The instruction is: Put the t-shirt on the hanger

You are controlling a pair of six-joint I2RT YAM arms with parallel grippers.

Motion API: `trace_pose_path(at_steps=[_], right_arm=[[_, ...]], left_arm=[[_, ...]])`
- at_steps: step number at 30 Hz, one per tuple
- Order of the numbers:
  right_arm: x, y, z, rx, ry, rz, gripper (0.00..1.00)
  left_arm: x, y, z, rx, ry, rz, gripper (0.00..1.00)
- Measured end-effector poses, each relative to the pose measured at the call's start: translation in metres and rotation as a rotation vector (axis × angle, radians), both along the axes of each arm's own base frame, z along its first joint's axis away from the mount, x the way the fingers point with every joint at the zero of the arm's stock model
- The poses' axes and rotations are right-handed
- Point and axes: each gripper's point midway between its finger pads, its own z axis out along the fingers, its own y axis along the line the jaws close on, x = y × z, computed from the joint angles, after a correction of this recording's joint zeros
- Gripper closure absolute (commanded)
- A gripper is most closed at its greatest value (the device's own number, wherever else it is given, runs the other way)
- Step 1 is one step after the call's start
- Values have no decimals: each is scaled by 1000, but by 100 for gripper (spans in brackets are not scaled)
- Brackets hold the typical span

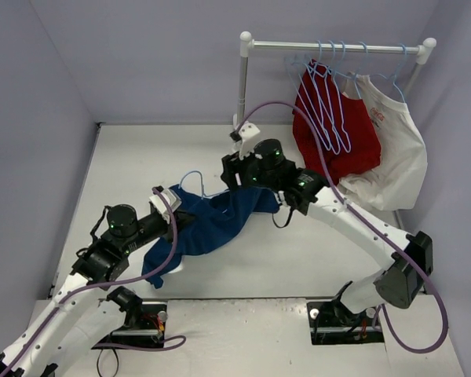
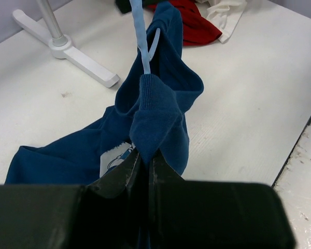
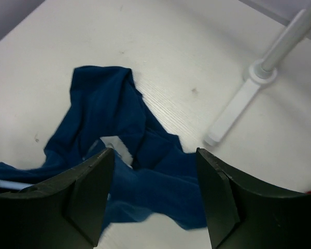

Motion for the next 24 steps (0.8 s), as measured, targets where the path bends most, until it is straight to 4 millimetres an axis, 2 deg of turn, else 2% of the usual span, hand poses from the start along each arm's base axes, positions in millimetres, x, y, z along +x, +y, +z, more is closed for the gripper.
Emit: trace_pose_path(at_steps=[6, 8, 9, 12, 18, 24], right_arm=[[15, -69, 7, -52, -9, 7, 37], [6, -81, 3, -78, -19, 52, 37], [0, -85, -1, -92, -25, 80, 33], [-17, -89, -11, -140, -51, 175, 26], [-35, -90, -33, -228, -90, 337, 11], [-40, -86, -37, -260, -137, 426, 9]], left_arm=[[1, 1, 1, -8, 2, 9, 100], [0, 0, 1, -7, 5, 5, 100], [0, -1, 0, -6, 8, 1, 100], [-1, -3, -4, 3, 26, -18, 100], [-7, -6, -4, 26, 47, -59, 100], [-12, -9, 4, 30, 35, -99, 100]])
